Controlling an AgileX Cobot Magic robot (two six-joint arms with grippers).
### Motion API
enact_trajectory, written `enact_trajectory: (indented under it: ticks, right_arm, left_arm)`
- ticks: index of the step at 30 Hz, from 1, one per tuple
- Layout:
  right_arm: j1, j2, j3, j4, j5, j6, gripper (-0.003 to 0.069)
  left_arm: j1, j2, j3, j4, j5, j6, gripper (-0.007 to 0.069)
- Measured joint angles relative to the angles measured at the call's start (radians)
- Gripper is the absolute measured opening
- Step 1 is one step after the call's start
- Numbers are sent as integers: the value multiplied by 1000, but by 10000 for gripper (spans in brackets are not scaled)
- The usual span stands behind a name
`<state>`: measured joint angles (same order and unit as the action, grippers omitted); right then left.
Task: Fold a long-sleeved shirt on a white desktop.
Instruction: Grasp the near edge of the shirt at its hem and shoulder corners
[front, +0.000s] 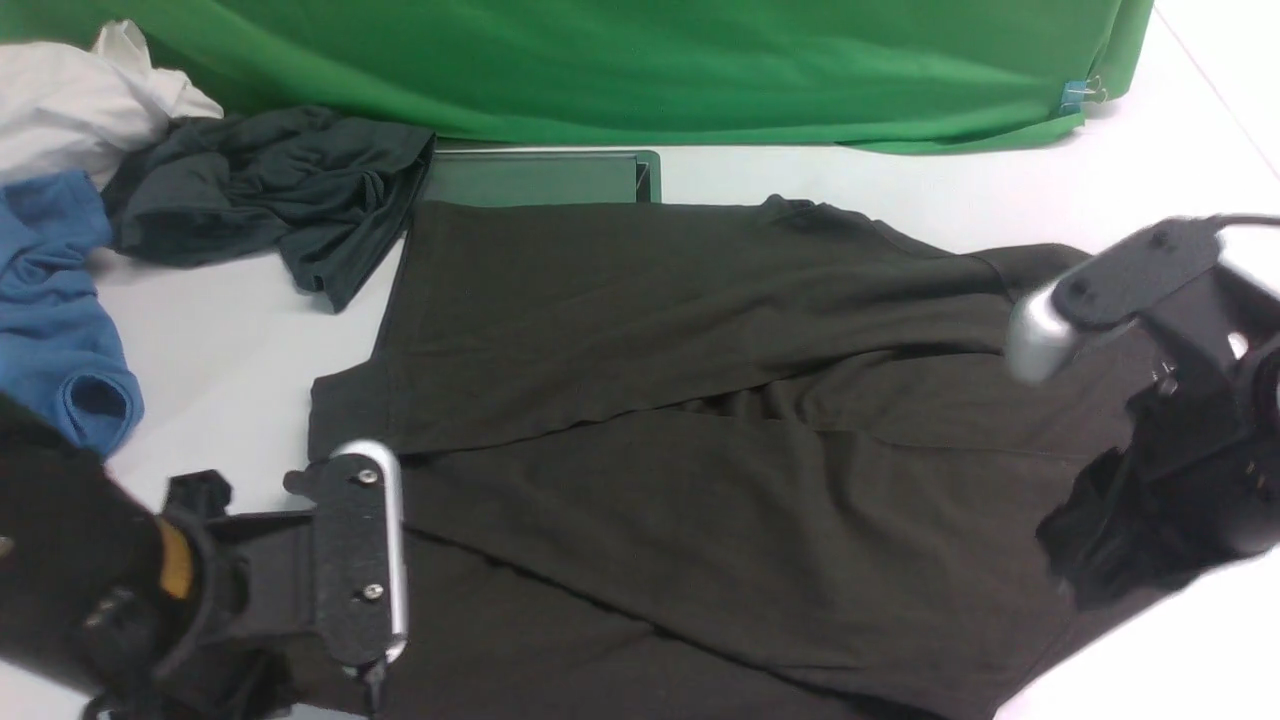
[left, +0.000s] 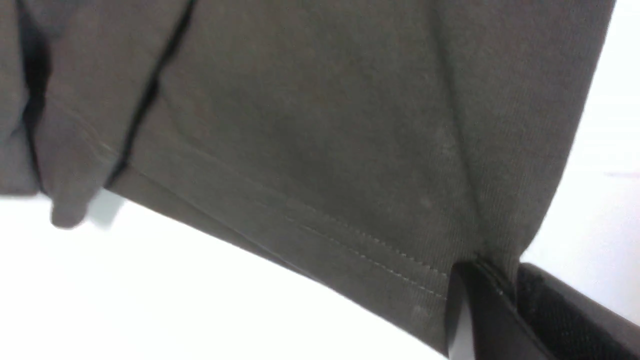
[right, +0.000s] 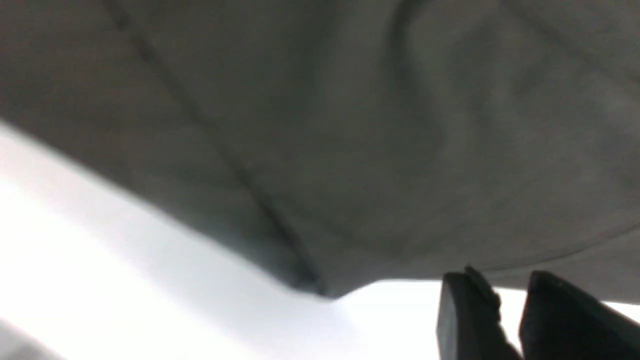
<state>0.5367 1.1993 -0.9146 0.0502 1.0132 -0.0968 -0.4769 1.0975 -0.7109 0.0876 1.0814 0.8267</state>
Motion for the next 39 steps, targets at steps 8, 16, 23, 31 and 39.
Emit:
enact_trajectory:
  ticks: [8, 16, 23, 31, 39]
  right_arm:
    - [275, -8, 76, -39, 3, -214, 300]
    - [312, -5, 303, -164, -218, -379, 542]
    - [248, 68, 381, -516, -259, -225, 562]
    - [42, 80, 379, -446, -323, -473, 562]
    - [-213, 189, 379, -431, -429, -679, 562]
  left_arm:
    - [0, -76, 0, -15, 52, -88, 38]
    - [0, -77, 0, -27, 53, -126, 38]
    - [0, -77, 0, -27, 56, -158, 38]
    - [0, -77, 0, -27, 47, -179, 38]
    - [0, -77, 0, -31, 54, -205, 38]
